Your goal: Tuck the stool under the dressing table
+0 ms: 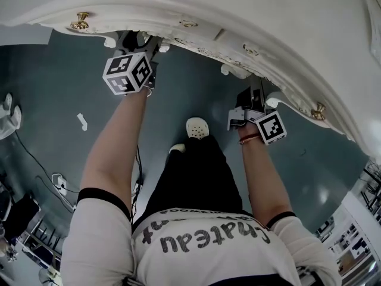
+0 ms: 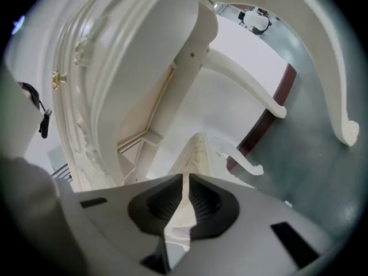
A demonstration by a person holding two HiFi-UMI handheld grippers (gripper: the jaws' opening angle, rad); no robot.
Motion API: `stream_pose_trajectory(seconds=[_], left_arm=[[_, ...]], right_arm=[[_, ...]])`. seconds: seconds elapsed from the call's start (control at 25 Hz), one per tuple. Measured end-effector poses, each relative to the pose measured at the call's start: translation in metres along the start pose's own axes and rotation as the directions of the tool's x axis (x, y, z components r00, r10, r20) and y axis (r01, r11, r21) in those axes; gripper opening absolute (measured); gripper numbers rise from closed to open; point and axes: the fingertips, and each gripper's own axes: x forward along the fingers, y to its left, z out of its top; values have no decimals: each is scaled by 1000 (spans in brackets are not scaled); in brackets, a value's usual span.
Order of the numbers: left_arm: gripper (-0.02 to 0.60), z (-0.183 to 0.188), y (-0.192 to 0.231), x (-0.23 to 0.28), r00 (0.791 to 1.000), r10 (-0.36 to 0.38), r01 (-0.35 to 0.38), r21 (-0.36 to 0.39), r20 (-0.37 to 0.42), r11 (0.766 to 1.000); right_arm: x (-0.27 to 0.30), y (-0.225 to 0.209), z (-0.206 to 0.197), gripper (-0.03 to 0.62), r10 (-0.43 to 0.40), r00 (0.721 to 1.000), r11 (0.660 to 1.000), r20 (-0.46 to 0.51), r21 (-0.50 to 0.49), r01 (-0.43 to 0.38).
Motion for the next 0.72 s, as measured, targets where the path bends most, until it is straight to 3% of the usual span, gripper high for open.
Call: stream_pose_trajectory(seconds=[0.2, 0.36, 0.48, 0.72], left_arm=[[302, 12, -20, -49, 994, -37, 40, 37, -100, 998], [299, 44, -58, -92, 990, -92, 90, -21, -105, 996], [211, 74, -100, -126, 983, -161, 153, -97, -83, 984], [59, 147, -156, -195, 975, -220, 214, -148, -19, 965]], right_arm=[[-53, 17, -16, 51, -62, 992, 996, -114, -65, 55], [-88, 62, -13, 51, -49, 983, 995, -176, -97, 33], [-106, 108, -11, 51, 2, 980, 994, -200, -104, -23], [-130, 210, -6, 51, 106, 974, 985, -200, -112, -131]])
